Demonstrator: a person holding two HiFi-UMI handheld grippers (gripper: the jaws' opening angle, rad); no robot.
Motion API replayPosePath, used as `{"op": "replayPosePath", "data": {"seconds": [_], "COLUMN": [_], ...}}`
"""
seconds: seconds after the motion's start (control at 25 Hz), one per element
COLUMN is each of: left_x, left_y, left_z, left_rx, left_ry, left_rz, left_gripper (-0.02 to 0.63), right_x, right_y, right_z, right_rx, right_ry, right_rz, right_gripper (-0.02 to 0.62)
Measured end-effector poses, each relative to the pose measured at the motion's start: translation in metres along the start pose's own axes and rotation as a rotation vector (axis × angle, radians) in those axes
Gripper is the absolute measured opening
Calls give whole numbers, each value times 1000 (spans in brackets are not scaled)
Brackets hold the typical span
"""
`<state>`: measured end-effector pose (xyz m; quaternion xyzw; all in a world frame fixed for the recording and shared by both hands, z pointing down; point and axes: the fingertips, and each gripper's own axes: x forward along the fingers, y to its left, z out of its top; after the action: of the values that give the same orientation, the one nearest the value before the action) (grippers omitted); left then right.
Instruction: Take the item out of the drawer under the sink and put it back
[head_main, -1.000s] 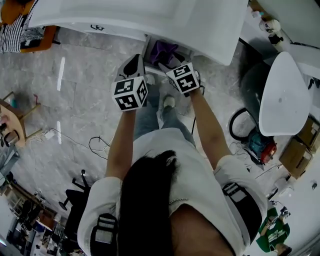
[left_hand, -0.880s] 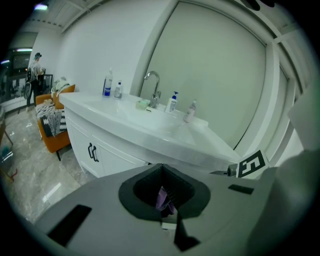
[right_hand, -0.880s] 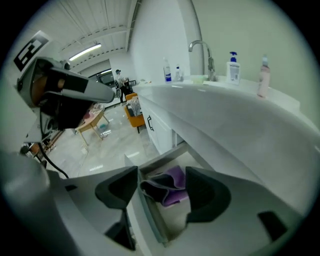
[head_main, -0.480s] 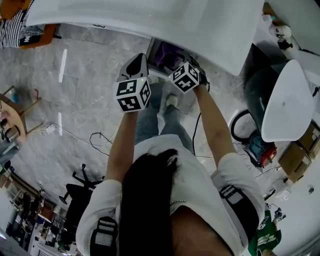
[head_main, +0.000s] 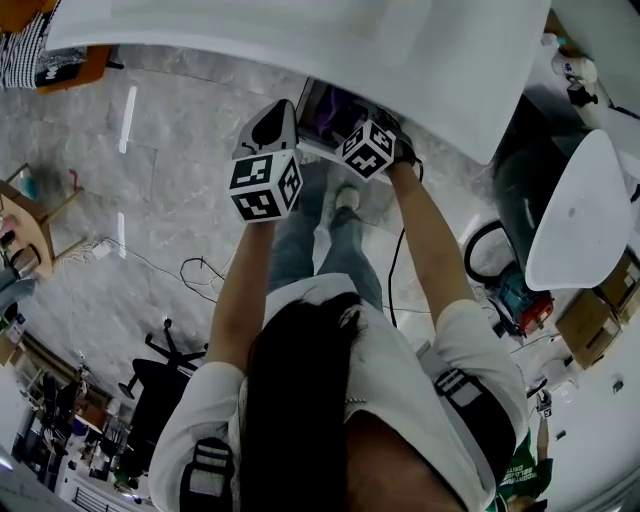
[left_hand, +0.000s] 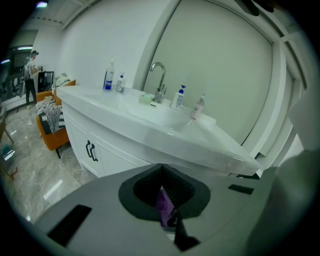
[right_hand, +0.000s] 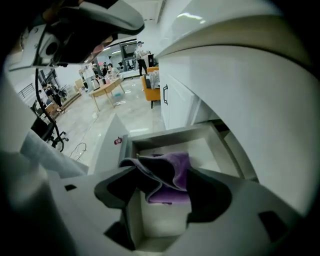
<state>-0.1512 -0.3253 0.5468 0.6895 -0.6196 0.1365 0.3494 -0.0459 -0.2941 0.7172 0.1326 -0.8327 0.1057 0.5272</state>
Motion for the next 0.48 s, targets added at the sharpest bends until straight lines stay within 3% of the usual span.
{"op": "replayPosePath", "data": {"seconds": [0.24,0.48], "left_x": [8,13], "left_y": [13,18], "left_z": [-5,-14], "left_rx": [2,-25], "left_ry": [15,22], "left_rz": [18,-39], "left_gripper": [3,3], "right_x": [21,38], "right_y": [-3,-8], "right_z": [-7,-4], "right_rx": [-46,39], "right_ry": [42,34], "right_rz": [18,20], "right_gripper": [305,305]}}
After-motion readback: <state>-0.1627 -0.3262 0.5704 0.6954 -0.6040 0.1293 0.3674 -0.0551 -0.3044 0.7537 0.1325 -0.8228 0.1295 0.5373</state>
